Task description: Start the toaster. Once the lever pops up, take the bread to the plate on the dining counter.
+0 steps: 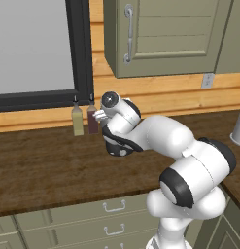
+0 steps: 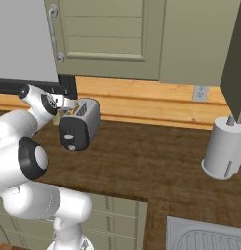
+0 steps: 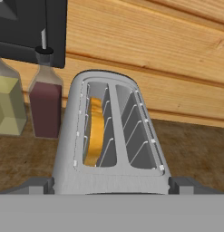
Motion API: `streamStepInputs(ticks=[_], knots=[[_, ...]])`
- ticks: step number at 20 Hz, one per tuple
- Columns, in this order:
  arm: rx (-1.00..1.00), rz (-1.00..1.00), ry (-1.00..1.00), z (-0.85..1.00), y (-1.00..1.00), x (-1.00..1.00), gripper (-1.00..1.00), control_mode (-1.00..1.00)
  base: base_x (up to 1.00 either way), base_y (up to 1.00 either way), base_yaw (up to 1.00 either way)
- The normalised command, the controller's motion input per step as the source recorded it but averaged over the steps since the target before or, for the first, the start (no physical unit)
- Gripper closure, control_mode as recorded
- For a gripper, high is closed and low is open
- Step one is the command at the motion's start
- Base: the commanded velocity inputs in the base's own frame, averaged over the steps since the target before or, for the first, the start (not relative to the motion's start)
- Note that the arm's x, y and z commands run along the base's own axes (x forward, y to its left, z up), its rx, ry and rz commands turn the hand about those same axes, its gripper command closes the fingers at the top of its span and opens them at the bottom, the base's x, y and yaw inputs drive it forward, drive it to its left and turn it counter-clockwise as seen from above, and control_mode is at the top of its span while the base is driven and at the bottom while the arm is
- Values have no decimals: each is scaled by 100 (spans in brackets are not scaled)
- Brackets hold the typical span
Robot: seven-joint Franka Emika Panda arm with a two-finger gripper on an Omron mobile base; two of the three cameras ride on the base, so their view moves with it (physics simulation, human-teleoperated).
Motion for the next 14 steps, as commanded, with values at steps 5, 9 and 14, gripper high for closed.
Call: streamStepInputs(ticks=[5, 9, 14], knots=[[0, 0, 0, 0, 0, 0, -100, -100, 0, 0, 0], [0, 0, 0, 0, 0, 0, -100, -100, 0, 0, 0], [0, 0, 0, 0, 0, 0, -100, -100, 0, 0, 0]])
